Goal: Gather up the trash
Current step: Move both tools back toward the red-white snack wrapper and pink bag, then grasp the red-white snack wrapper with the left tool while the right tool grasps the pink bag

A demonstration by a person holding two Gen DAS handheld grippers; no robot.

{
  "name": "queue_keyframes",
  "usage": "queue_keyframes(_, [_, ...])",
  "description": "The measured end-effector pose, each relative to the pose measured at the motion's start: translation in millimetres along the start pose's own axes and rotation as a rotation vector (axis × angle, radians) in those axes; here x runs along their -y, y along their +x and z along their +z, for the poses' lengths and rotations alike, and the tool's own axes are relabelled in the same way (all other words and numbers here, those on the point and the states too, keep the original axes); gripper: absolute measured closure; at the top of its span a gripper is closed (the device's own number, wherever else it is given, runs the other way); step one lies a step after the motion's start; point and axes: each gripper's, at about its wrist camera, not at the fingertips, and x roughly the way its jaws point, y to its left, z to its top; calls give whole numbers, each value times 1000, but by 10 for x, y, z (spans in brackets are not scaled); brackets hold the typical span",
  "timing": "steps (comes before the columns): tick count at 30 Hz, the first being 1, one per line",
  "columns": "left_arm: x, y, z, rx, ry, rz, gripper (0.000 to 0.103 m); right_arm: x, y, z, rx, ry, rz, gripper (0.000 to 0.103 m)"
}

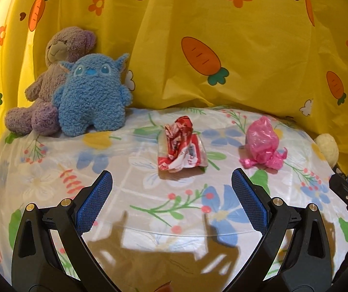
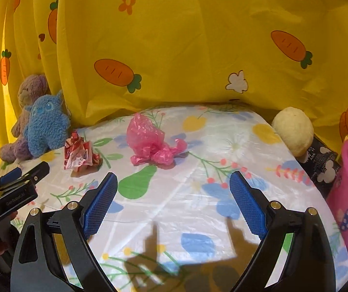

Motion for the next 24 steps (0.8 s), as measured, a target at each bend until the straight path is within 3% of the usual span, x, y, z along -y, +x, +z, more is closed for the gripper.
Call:
queue_keyframes(13, [-30,850,284,-87,16,-35,7,-357,883,285,-66,-22,-6,15])
queue_keyframes(24, [-78,1296,224,-213,-29,-77,30,-434,1399,365,-130,-35,-33,34])
